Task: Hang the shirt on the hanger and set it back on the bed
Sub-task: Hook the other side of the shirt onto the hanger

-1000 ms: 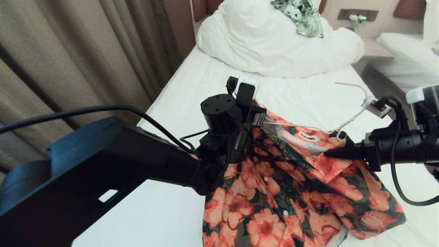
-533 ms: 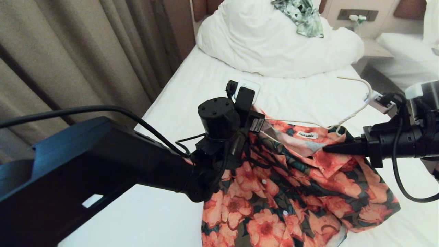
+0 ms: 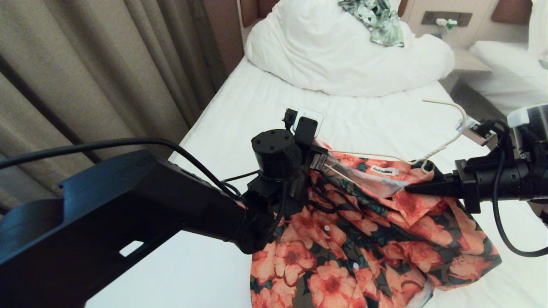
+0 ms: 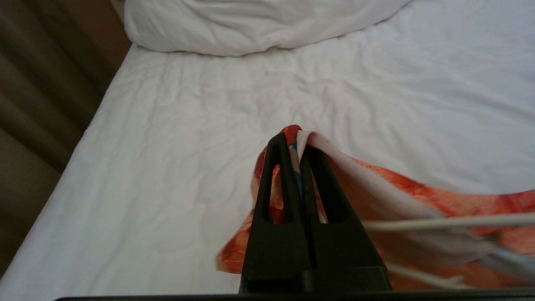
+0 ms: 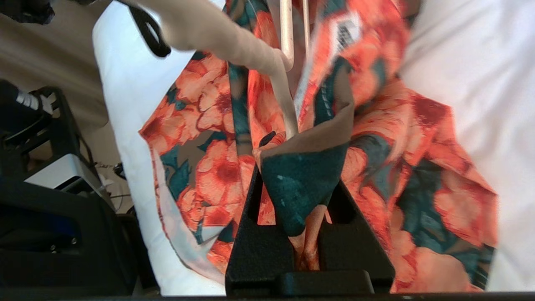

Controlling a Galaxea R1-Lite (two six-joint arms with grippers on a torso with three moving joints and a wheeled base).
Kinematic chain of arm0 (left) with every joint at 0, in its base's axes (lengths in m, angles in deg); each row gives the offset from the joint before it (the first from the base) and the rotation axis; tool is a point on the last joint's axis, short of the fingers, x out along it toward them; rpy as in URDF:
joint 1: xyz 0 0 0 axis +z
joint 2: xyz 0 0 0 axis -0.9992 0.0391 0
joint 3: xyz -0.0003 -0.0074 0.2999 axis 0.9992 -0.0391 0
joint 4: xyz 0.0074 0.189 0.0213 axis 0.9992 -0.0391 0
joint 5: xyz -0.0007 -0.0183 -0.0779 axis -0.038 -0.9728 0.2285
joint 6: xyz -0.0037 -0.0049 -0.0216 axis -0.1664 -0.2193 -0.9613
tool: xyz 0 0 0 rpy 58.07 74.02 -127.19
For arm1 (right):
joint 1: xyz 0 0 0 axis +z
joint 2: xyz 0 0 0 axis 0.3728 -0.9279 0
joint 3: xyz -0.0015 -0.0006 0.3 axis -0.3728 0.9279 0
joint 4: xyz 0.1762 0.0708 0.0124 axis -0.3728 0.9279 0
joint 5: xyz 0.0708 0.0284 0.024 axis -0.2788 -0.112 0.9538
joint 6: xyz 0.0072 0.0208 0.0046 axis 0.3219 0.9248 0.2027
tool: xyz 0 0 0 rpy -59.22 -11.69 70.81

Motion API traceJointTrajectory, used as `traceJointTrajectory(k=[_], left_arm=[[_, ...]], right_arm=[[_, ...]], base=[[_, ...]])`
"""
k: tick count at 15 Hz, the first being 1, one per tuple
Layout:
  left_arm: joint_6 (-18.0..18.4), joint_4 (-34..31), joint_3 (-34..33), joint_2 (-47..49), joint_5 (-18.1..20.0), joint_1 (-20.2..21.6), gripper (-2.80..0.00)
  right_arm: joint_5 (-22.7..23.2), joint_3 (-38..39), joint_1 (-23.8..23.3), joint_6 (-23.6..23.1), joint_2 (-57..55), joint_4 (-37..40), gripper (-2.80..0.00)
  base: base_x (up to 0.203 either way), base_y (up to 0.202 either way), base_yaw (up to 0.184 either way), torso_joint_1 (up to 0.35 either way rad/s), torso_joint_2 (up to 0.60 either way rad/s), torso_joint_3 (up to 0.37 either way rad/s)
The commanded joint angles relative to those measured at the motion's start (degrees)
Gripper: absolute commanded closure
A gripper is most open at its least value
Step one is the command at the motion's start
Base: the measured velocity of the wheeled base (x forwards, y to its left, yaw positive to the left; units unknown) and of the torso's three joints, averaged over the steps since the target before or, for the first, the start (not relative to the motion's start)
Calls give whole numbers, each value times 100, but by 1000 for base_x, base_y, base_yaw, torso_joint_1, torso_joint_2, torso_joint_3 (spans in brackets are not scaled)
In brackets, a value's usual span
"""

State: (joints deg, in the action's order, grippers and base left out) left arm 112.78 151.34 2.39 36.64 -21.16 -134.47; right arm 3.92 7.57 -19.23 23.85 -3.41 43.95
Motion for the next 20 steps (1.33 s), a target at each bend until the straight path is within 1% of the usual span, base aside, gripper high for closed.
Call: traceJointTrajectory(k=[1, 3, 5, 7, 8, 10, 13, 16, 18, 20], left_arm=[[19, 17, -18, -160, -36, -248, 0], [36, -155, -77, -447, -81, -571, 0], [38, -717, -190, -854, -117, -961, 0], [31, -1458, -203, -1150, -211, -1296, 0], [26, -1654, -157, -1261, -232, -1385, 0], [24, -1982, 70, -1505, -245, -1410, 0], [-12, -2879, 439, -1794, -202, -1445, 0], [-5, -3206, 633, -1835, -59, -1472, 0], [-5, -3253, 653, -1831, -44, -1644, 0], [-5, -3262, 669, -1775, -44, -1900, 0]], right_arm=[[11, -29, 172, 24, 11, 17, 0], [-121, -55, 354, 124, 56, 39, 0], [-130, -251, 398, 168, 82, 144, 0], [-124, -584, 409, 186, 60, 338, 0], [-118, -833, 416, 173, 21, 465, 0], [-107, -1368, 486, 109, -134, 739, 0], [-104, -1896, 780, -6, -410, 930, 0], [-112, -2151, 1042, -66, -655, 912, 0], [-105, -2380, 1130, -83, -832, 905, 0], [-57, -2524, 1229, -101, -932, 897, 0]], base=[[0, 0, 0, 0, 0, 0], [0, 0, 0, 0, 0, 0], [0, 0, 0, 0, 0, 0], [0, 0, 0, 0, 0, 0], [0, 0, 0, 0, 0, 0], [0, 0, 0, 0, 0, 0], [0, 0, 0, 0, 0, 0], [0, 0, 0, 0, 0, 0], [0, 0, 0, 0, 0, 0], [0, 0, 0, 0, 0, 0]])
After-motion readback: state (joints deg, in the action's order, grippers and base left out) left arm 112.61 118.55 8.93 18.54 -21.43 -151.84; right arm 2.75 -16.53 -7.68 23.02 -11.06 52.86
